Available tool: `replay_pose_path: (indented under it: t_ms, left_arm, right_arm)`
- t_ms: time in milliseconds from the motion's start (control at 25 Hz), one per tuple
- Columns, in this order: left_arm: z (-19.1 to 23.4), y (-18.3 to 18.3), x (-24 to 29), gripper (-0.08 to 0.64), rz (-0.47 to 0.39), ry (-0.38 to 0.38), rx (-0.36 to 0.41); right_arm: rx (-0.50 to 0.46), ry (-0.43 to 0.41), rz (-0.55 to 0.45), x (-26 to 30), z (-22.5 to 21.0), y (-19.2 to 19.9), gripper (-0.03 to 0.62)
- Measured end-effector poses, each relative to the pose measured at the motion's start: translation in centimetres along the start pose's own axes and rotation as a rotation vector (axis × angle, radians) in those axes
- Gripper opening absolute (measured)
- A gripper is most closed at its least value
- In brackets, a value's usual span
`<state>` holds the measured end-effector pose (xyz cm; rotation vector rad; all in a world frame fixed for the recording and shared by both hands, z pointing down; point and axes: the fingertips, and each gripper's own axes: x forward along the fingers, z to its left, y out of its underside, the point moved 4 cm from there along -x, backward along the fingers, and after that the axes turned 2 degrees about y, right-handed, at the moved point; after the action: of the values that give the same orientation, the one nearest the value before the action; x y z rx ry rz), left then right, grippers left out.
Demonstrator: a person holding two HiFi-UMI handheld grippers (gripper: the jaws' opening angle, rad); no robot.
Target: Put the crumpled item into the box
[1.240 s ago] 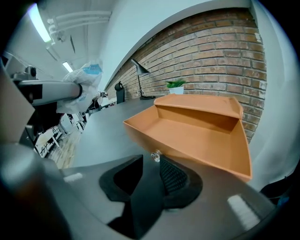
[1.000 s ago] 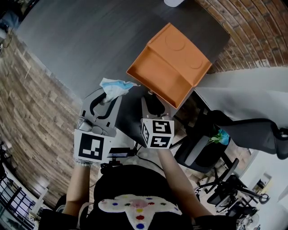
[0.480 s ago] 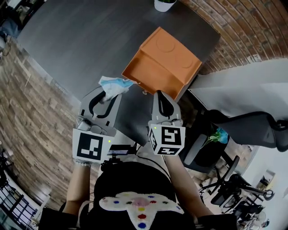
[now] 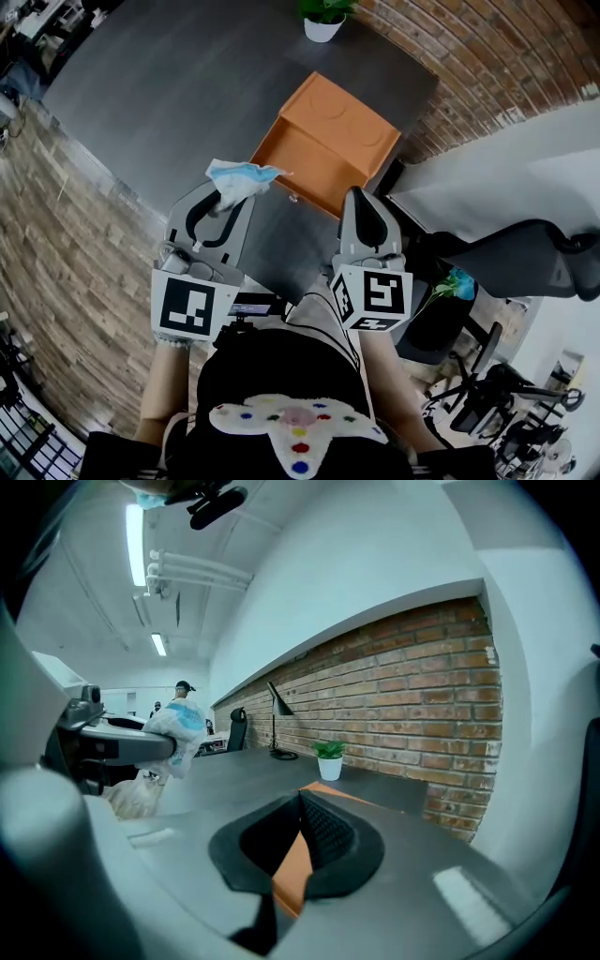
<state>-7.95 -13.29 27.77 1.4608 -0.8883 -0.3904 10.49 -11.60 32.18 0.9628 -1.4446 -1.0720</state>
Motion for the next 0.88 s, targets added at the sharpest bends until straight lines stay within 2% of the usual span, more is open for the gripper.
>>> replay_pose_path:
  t_ms: [400,680,880]
  left_arm:
    - [-0.4,-2.6,-1.6,0.081,-0.046,-0.013,0.032]
    - [-0.1,-2.6,-1.6,0.081,-0.058,-0.016,0.016]
    - [0.0,-2.7,-1.4,0.081,-0.066,-0.001,0.017]
  right_arm:
    - [-0.089,0.024,-0.093,-3.2,-1.2,-3.9,0.009]
    - [-0.023,0.047,-0.093,-3.6,-2.3,-3.8,0.009]
    - [-0.025,0.069,-0.094,-4.1,-2.4,-3.8,0.009]
